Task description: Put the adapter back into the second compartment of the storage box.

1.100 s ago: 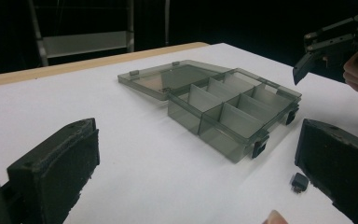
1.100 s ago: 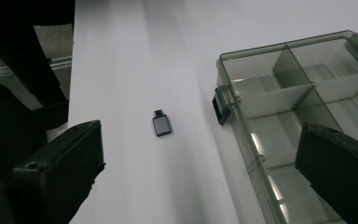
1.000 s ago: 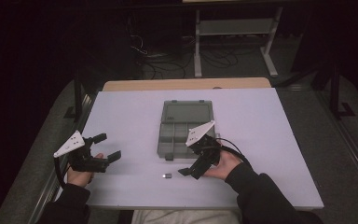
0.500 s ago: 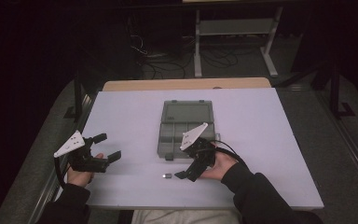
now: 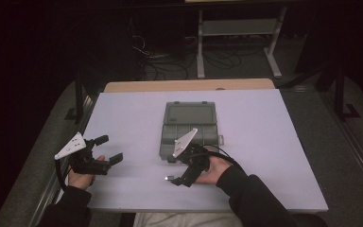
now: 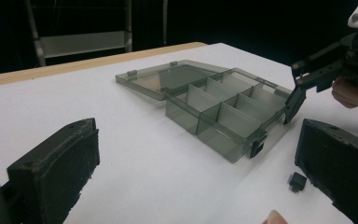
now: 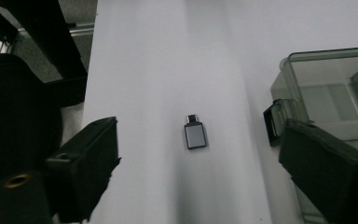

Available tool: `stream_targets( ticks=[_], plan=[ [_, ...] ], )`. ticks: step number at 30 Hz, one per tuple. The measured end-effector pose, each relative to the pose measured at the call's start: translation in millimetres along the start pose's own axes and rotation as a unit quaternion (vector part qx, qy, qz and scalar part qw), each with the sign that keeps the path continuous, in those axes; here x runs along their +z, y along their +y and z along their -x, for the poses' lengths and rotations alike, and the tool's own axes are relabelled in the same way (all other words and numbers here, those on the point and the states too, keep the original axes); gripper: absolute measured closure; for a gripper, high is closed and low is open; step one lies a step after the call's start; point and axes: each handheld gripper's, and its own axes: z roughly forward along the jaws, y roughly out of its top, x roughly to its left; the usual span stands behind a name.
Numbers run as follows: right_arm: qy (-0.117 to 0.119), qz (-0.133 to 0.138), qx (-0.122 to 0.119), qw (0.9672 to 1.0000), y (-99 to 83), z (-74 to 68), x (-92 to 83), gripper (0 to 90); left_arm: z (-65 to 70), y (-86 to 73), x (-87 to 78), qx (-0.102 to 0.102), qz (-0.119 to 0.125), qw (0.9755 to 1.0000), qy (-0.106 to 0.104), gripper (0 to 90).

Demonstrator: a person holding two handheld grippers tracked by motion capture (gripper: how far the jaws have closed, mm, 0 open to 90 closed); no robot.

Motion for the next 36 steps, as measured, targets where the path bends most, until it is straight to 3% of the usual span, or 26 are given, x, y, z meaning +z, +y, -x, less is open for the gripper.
stream_targets(
  ticks=[12, 23, 36],
  plan=[
    [0.002, -0.014, -0.012, 0.9998, 0.6, 3.5, 9.4, 22.1, 0.2, 0.1, 0.0, 0.0, 0.0, 1.0, 0.0, 0.0],
    [0.021, -0.037, -0.022, 0.9988, 0.0, 6.0, 23.7, 36.9, 0.0, 0.1, -0.2, 0.001, -0.001, 1.0, 0.0, 0.0],
    [0.025, -0.052, -0.022, 0.9981, 0.6, 7.1, 36.2, 49.3, 0.2, 0.0, -0.1, 0.0, 0.0, 1.0, -0.002, 0.0]
  ],
)
